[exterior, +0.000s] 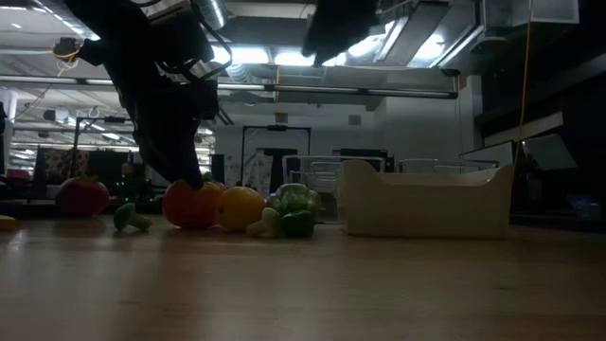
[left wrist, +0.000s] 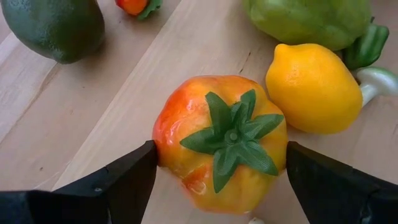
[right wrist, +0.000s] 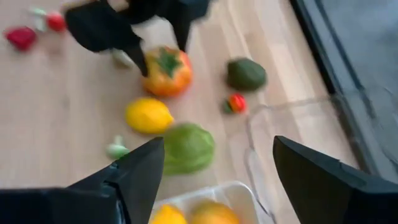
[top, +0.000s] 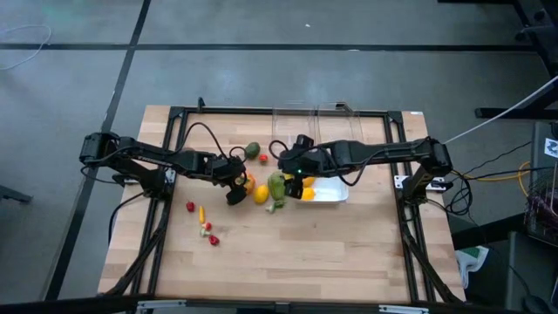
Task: Sort produce into baskets
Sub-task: Put the big persimmon into the white bin
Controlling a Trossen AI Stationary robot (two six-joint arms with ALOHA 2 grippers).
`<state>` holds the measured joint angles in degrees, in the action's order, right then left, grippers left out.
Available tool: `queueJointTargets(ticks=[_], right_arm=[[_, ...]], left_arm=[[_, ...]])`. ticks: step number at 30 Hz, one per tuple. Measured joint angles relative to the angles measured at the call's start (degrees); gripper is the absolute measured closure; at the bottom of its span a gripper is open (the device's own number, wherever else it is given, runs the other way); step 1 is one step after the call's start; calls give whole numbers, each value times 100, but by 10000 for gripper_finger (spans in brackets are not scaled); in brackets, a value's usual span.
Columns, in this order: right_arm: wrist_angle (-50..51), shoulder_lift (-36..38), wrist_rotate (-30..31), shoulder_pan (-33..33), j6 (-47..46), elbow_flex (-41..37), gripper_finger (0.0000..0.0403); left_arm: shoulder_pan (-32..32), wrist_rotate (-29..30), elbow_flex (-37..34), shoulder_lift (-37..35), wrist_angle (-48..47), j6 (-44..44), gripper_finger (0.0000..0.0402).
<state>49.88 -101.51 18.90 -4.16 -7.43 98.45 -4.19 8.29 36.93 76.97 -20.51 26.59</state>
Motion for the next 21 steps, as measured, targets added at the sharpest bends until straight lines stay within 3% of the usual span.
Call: queueJointTargets(ticks=[6, 21], right_arm=[[693, 2, 469, 0, -297, 0, 105], [2313, 13, 717, 0, -837, 0, 105]], left_arm=[[0, -10, 0, -3, 8, 0, 71], [0, -11, 9, -9, 13, 0, 71]])
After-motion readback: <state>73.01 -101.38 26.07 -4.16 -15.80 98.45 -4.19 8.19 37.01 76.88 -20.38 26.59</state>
